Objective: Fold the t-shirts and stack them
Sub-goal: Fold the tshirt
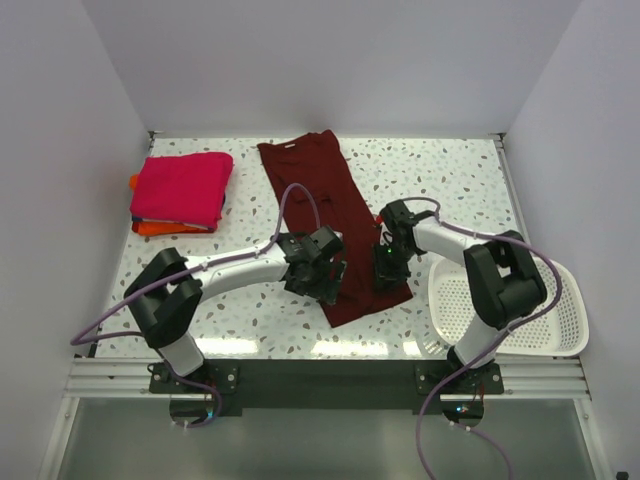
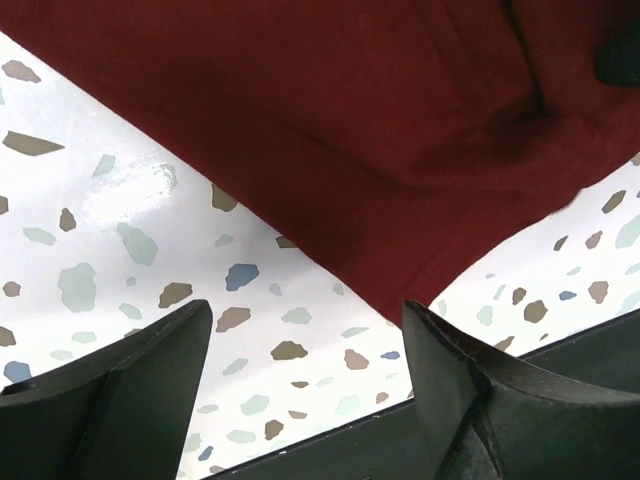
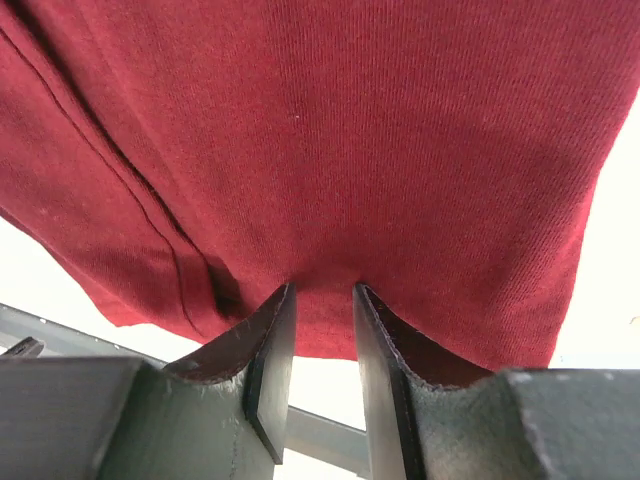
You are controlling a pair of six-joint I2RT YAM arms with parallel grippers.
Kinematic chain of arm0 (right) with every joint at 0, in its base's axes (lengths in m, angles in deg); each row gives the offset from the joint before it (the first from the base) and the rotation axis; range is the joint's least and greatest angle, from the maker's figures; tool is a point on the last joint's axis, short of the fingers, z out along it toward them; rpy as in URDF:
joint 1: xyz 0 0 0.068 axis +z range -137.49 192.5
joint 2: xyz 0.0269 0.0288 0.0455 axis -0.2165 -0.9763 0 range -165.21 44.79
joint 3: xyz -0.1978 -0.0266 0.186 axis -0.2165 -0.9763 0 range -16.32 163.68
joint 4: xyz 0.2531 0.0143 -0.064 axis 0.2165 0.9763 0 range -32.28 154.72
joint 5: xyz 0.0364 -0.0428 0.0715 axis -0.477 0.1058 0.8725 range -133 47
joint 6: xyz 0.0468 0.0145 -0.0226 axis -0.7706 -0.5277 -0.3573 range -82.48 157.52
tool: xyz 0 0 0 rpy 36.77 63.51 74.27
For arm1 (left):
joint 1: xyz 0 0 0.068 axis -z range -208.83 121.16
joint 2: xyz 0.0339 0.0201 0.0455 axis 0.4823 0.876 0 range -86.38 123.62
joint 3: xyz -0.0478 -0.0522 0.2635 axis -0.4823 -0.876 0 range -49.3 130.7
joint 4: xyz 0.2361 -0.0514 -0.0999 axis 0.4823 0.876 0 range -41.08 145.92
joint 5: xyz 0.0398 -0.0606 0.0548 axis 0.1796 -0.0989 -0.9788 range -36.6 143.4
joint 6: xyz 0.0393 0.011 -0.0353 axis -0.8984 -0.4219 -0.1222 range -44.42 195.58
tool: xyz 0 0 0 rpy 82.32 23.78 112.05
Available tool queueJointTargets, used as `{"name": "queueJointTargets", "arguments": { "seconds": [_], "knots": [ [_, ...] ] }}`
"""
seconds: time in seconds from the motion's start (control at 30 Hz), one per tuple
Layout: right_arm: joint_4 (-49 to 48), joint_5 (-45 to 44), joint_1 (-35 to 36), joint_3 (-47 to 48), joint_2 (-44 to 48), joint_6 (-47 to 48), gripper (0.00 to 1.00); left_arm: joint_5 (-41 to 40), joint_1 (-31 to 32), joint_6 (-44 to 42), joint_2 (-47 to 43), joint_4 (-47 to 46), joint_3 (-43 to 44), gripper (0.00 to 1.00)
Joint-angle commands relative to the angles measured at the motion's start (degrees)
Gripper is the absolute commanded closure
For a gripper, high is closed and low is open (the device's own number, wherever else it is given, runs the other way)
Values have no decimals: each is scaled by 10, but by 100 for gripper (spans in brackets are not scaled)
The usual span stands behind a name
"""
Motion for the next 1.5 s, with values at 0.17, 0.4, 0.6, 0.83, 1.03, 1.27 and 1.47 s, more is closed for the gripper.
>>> {"name": "queueJointTargets", "arguments": {
  "seconds": [0.17,0.4,0.6,0.83,1.03,1.27,1.47],
  "knots": [
    [-35,-5,25,-77,5,-19,66,-21,2,43,-49,10,-17,15],
    [-61,17,78,-98,16,-77,66,-53,2,94,-98,42,-48,12],
    [-72,31,127,-97,19,-111,66,-63,2,178,-176,62,-129,12],
    [-82,45,186,-90,9,-131,66,-56,7,244,-243,53,-197,13],
    [-63,38,196,-65,44,-138,63,-55,33,290,-227,32,-222,14],
    [-19,-4,195,-64,109,-145,55,-65,50,323,-198,-7,-241,20],
    [4,-41,177,-91,160,-157,52,-61,68,307,-144,-24,-212,28]
  ]
}}
